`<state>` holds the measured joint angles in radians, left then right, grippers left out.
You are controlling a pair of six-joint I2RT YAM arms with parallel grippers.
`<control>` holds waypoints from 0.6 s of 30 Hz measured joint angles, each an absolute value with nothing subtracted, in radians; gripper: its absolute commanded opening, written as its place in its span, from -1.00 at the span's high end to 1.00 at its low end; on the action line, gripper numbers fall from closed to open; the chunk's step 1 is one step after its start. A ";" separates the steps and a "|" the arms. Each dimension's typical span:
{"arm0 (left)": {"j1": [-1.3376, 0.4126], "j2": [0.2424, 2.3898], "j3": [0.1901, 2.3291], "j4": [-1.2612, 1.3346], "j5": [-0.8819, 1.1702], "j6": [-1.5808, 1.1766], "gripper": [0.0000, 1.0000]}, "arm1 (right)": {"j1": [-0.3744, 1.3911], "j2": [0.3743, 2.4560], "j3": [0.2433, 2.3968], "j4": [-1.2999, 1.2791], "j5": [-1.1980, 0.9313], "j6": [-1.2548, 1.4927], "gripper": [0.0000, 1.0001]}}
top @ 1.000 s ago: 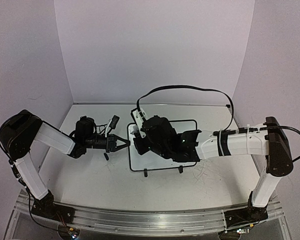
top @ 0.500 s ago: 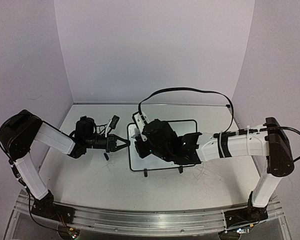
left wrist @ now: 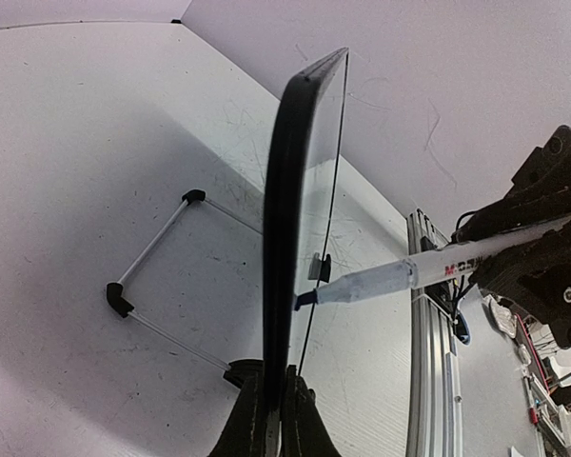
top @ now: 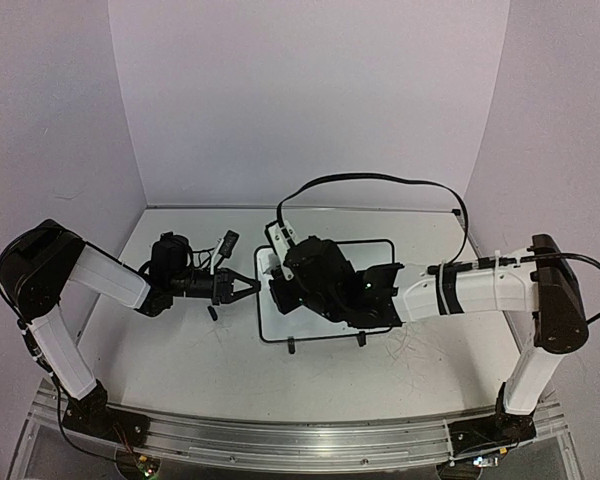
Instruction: Write a sentence on the whiteboard
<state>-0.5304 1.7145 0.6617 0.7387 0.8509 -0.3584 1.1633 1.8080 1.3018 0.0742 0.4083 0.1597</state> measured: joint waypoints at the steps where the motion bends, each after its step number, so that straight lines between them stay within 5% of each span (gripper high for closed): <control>1: -0.530 1.715 0.662 0.739 0.851 -0.358 1.00 | 1.163 1.808 1.303 0.074 0.412 0.159 1.00; 18: -0.531 1.713 0.662 0.739 0.850 -0.357 1.00 | 1.161 1.808 1.335 0.067 0.464 0.135 1.00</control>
<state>-0.5312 1.7134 0.6617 0.7387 0.8501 -0.3573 1.1610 1.8080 1.3350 0.0666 0.4641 0.1348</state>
